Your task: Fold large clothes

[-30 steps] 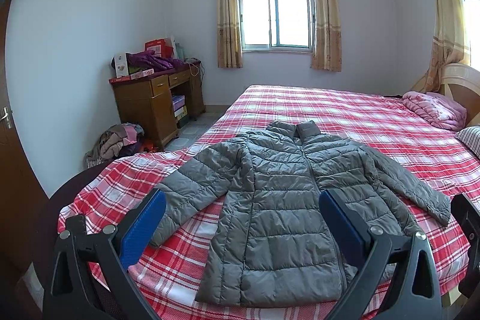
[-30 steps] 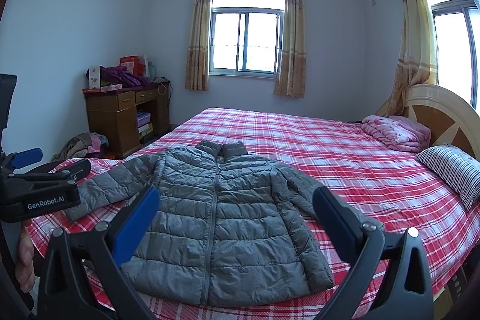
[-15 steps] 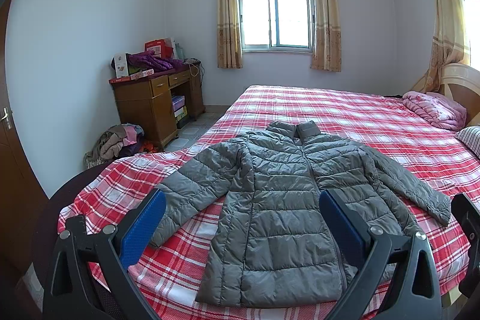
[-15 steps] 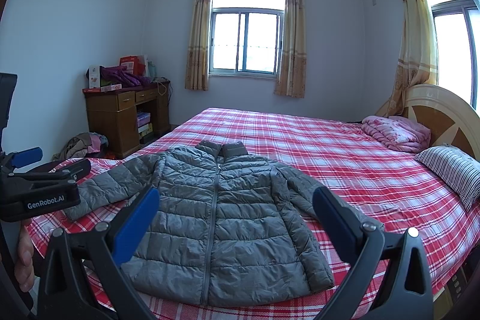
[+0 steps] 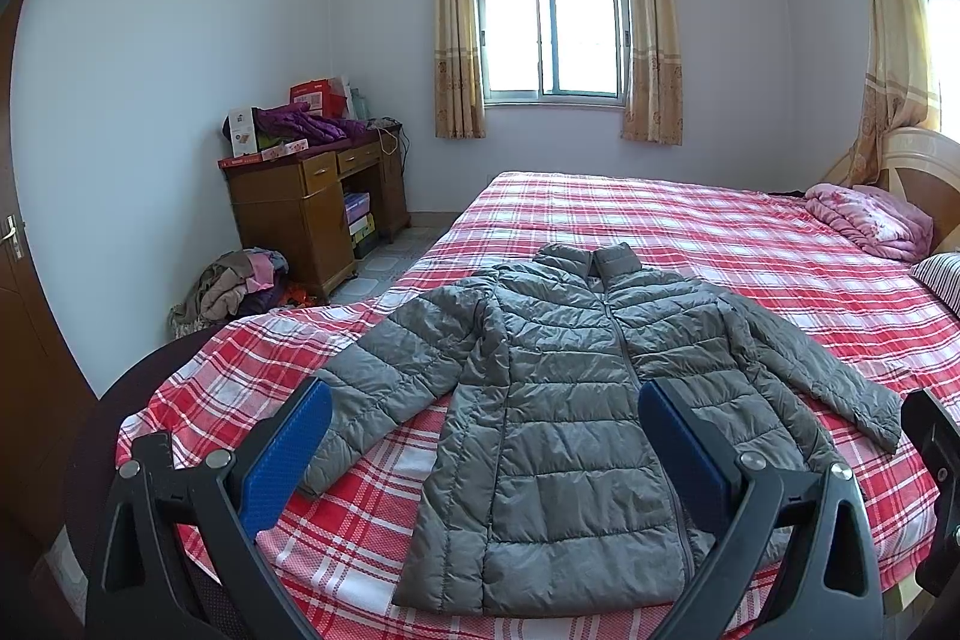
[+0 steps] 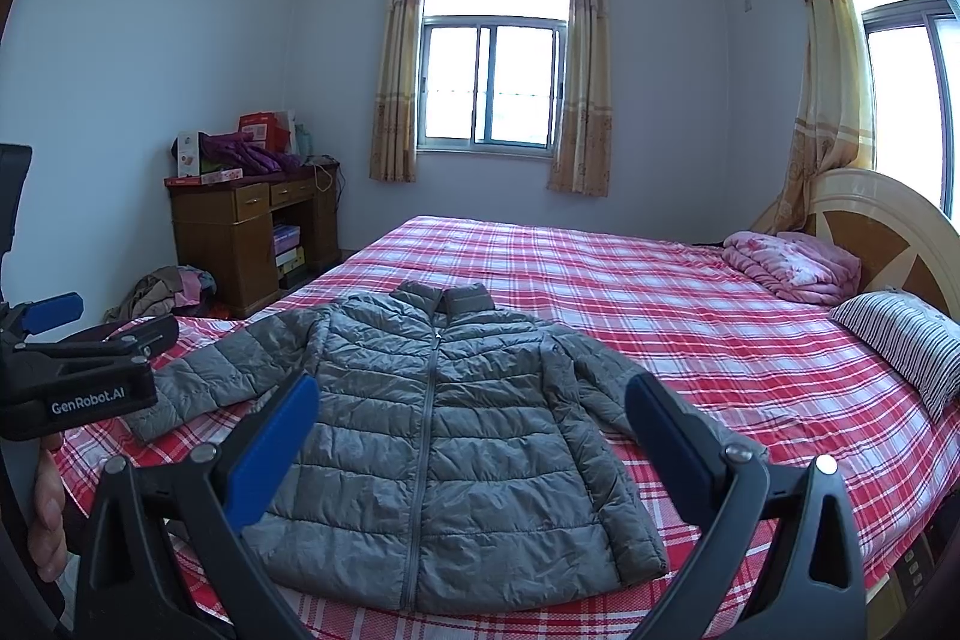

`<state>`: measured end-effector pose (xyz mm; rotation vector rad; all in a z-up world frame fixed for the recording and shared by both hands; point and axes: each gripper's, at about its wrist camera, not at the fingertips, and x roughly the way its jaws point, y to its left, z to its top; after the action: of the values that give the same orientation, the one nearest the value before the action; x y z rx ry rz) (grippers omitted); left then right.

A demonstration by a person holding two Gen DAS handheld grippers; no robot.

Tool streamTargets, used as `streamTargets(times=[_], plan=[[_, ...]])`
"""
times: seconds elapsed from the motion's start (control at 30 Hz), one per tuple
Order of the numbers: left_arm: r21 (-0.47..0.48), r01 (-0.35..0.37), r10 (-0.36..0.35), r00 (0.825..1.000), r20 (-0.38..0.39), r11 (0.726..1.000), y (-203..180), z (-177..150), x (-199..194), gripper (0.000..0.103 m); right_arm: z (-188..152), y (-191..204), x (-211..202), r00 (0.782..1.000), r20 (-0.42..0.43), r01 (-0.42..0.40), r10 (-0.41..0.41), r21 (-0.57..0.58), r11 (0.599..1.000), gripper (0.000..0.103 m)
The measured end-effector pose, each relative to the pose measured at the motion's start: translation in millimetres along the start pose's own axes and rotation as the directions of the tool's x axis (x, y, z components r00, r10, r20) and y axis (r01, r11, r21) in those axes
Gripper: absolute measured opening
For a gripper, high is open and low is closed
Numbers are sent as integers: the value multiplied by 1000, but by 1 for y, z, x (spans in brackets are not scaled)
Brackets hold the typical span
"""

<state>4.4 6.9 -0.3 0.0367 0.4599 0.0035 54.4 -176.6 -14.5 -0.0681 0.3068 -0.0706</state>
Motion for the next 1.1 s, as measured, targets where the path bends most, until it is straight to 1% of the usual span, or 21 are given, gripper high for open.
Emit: streamTargets(times=[0.23,0.5,0.63,0.73,0.8,0.93,1.0,1.1], plan=[[0,0,0,1000,1,1000,0,3,0,102,-2,1,1,1000,-1,-2,2,1,1000,103],[0,-3,3,1000,-11,1000,1,-2,7,102,-5,2,3,1000,-3,-3,3,1,1000,103],[11,-23,23,999,-35,1000,1,-9,23,102,-11,1,11,1000,-14,-4,4,2,1000,103],[15,-50,51,997,-66,999,4,-16,42,102,-15,-10,24,999,-42,4,-4,17,1000,103],[17,-74,76,994,-82,997,9,-21,57,102,-19,-24,35,997,-67,29,-27,38,999,103],[28,-109,112,985,-131,994,21,-31,94,102,-33,-72,64,985,-126,132,-118,110,985,103],[33,-120,124,979,-160,992,27,-36,112,102,-42,-99,77,973,-164,189,-164,149,971,103],[42,-151,156,972,-176,988,33,-43,143,102,-67,-148,100,936,-257,297,-240,209,932,103]])
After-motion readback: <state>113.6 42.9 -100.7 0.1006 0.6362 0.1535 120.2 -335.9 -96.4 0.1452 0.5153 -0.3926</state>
